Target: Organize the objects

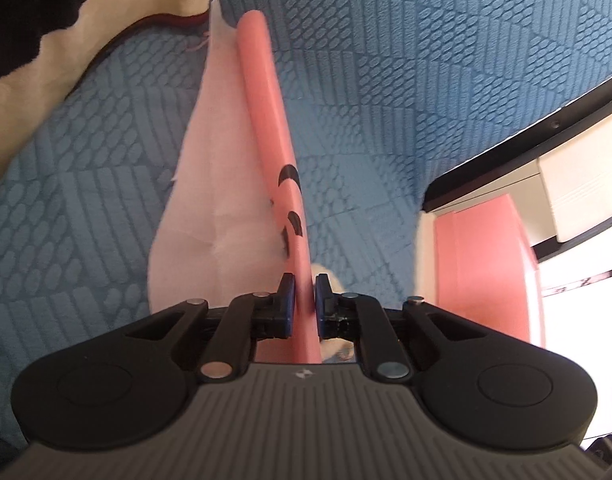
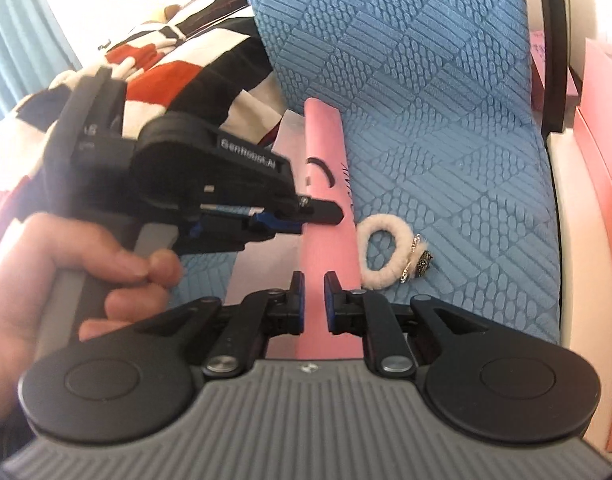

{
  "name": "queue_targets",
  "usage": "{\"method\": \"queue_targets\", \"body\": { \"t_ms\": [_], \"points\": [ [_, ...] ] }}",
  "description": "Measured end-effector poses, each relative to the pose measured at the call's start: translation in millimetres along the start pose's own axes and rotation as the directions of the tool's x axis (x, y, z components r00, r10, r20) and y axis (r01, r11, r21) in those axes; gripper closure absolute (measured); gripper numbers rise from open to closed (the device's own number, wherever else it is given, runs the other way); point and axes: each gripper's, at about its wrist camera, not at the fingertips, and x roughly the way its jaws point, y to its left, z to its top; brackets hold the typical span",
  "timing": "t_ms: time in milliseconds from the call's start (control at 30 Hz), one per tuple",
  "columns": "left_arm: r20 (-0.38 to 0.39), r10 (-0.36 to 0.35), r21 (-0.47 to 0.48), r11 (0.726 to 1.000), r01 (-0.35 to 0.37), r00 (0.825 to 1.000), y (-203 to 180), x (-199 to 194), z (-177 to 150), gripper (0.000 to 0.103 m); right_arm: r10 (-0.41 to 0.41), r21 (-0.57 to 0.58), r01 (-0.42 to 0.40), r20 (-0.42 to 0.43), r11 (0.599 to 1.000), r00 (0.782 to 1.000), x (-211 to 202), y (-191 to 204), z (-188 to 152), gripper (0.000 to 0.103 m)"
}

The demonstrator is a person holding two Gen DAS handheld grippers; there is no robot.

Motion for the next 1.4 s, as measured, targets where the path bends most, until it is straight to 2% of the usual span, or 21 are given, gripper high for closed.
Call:
{"method": "queue_targets", "body": {
  "t_ms": [500,767,867,1000,1233,1400],
  "points": [
    [-0.028,0.094,0.013,0.996,-0.094,0.995,1.0,8.2,-1.0,0.087,0.007,0.037,-0.004,-0.064,0.999,0.998,36.6,0.1,-1.3,0.090],
    [0.035,0.147,0.043,0.988,-0.148,0.989,-3.3,-10.6,2.0,0.085,-0.005,0.011,0.006,-0.105,1.000,0.994,47.6,1.1,-2.4,0.090],
    [0.042,0.119,0.050,0.991,-0.121,0.992,-4.7,-16.7,1.5,0.085,-0.007,0.019,0.009,-0.115,1.000,0.993,50.1,-0.5,-2.2,0.090],
    [0.030,0.120,0.069,0.990,-0.122,0.992,-7.6,-15.5,1.0,0.085,-0.005,0.027,0.008,-0.120,1.000,0.993,50.7,-1.4,-1.4,0.091],
    [-0.014,0.161,0.074,0.985,-0.159,0.987,-3.3,4.6,-2.4,0.086,-0.001,0.034,0.005,-0.128,0.999,0.992,50.0,-1.0,-0.5,0.092],
    [-0.020,0.174,0.092,0.981,-0.171,0.985,-4.7,6.8,-3.6,0.086,0.028,0.084,-0.017,-0.135,0.996,0.991,45.2,-7.2,2.2,0.089]
  ]
}}
